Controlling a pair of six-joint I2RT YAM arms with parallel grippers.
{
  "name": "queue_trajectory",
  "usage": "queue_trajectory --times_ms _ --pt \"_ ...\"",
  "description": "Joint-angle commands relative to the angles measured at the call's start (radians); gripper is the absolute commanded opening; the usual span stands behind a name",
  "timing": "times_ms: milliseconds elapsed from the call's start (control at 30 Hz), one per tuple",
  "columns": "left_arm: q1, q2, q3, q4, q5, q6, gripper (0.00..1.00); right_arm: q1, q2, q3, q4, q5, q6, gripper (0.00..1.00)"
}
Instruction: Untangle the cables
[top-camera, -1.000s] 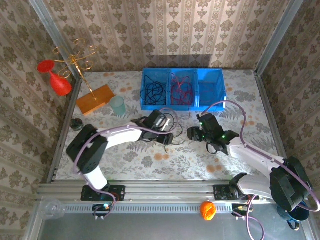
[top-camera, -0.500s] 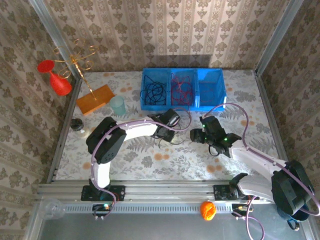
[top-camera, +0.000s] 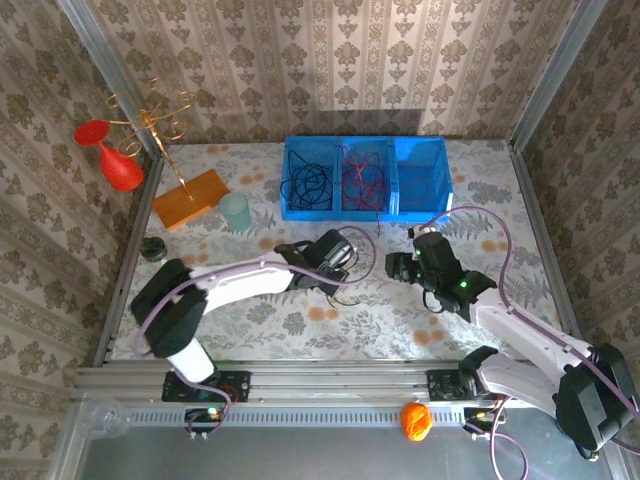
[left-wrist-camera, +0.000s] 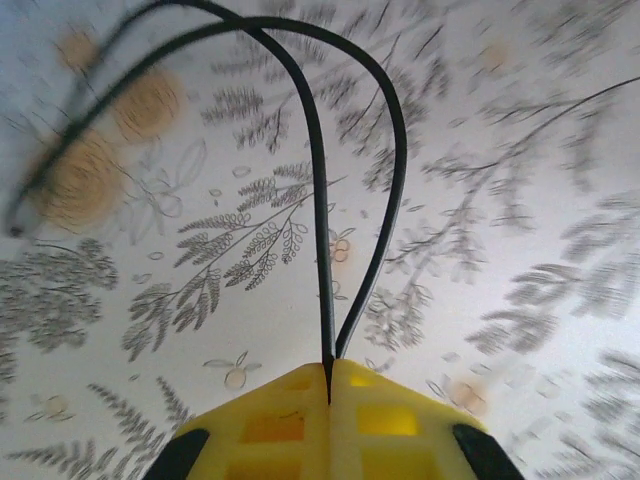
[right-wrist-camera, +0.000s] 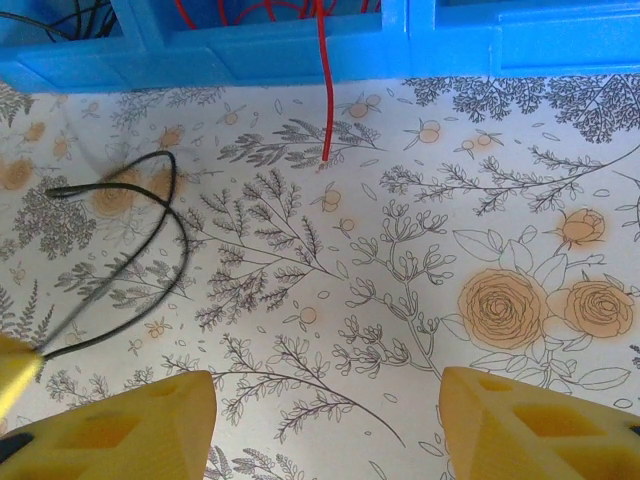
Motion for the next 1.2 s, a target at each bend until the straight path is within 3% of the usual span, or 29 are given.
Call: queue_trajectory --times_ms 0,167,400,600,833,1167 --pt "-0.004 -0.122 -0.047 -0.037 -0.045 0.034 0.0 -0.006 -0.021 -0.014 -0.015 0.036 0.001 0.62" --pt "-0.003 -0.264 -0.086 -0.096 -0.076 0.035 0.0 -0.006 -0.018 -0.014 0.005 0.041 0.014 0.62" --pt "0.021 -0.52 -0.173 -0.031 -0.068 0.064 0.0 -0.007 -0.024 0.0 0.017 0.049 0.01 0.62" --pt "0.076 -0.616 -0.168 -0.01 -0.049 0.071 0.0 -0.007 -0.025 0.003 0.021 0.035 0.0 0.59" --pt "0.151 -0.57 0.005 -0.029 -0.058 0.188 0.0 -0.008 -0.026 0.009 0.033 0.034 -0.001 0.59" --pt "0.377 -0.312 0.204 0.143 0.115 0.189 0.0 -0.006 -0.038 0.02 0.019 0.027 -0.009 0.6"
